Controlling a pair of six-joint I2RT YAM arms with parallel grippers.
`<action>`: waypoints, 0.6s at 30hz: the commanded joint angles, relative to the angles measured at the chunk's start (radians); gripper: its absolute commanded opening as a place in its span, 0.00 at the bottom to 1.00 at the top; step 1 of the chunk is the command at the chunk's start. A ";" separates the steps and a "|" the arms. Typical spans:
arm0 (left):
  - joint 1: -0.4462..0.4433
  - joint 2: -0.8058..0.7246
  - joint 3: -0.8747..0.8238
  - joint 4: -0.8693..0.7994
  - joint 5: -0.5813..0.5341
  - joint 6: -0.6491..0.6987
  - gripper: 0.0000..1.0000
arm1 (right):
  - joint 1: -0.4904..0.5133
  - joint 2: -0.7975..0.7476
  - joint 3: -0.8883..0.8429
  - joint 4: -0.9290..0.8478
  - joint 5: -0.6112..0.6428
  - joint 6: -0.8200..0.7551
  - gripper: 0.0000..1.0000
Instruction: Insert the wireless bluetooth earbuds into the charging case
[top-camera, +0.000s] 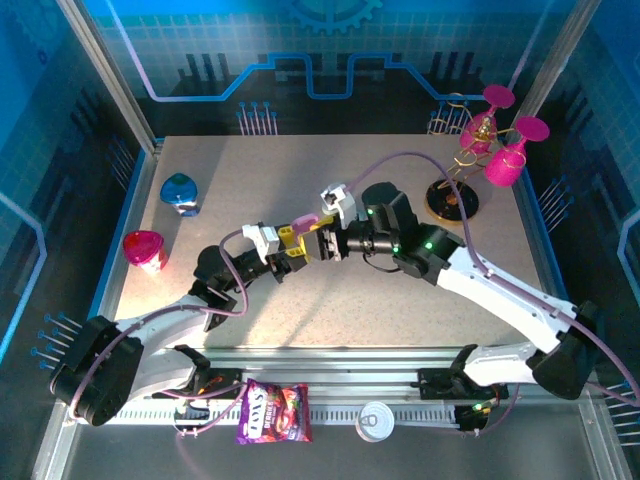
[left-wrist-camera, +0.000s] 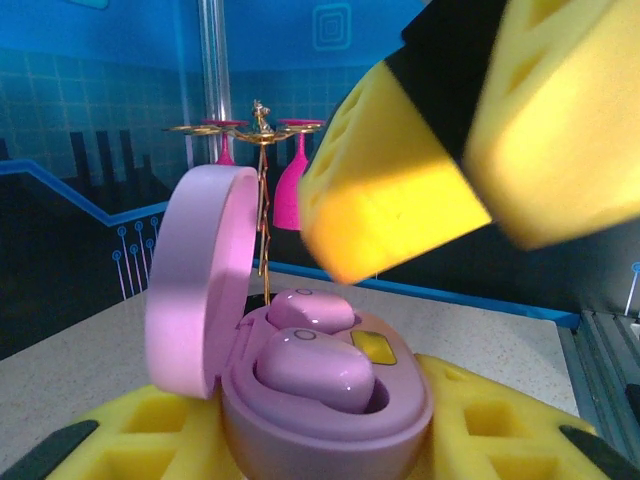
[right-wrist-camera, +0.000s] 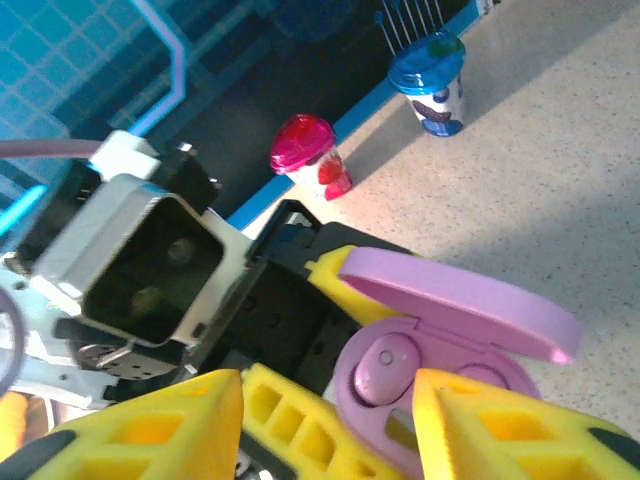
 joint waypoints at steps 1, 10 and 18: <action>0.003 0.014 -0.003 0.062 0.045 0.033 0.32 | -0.001 -0.077 -0.033 0.088 -0.006 -0.032 0.55; 0.002 0.021 -0.011 0.099 0.185 0.062 0.32 | -0.108 -0.034 0.055 -0.051 0.127 0.019 0.76; 0.002 0.025 -0.013 0.141 0.173 0.062 0.32 | -0.120 0.071 0.149 -0.181 0.046 -0.021 0.76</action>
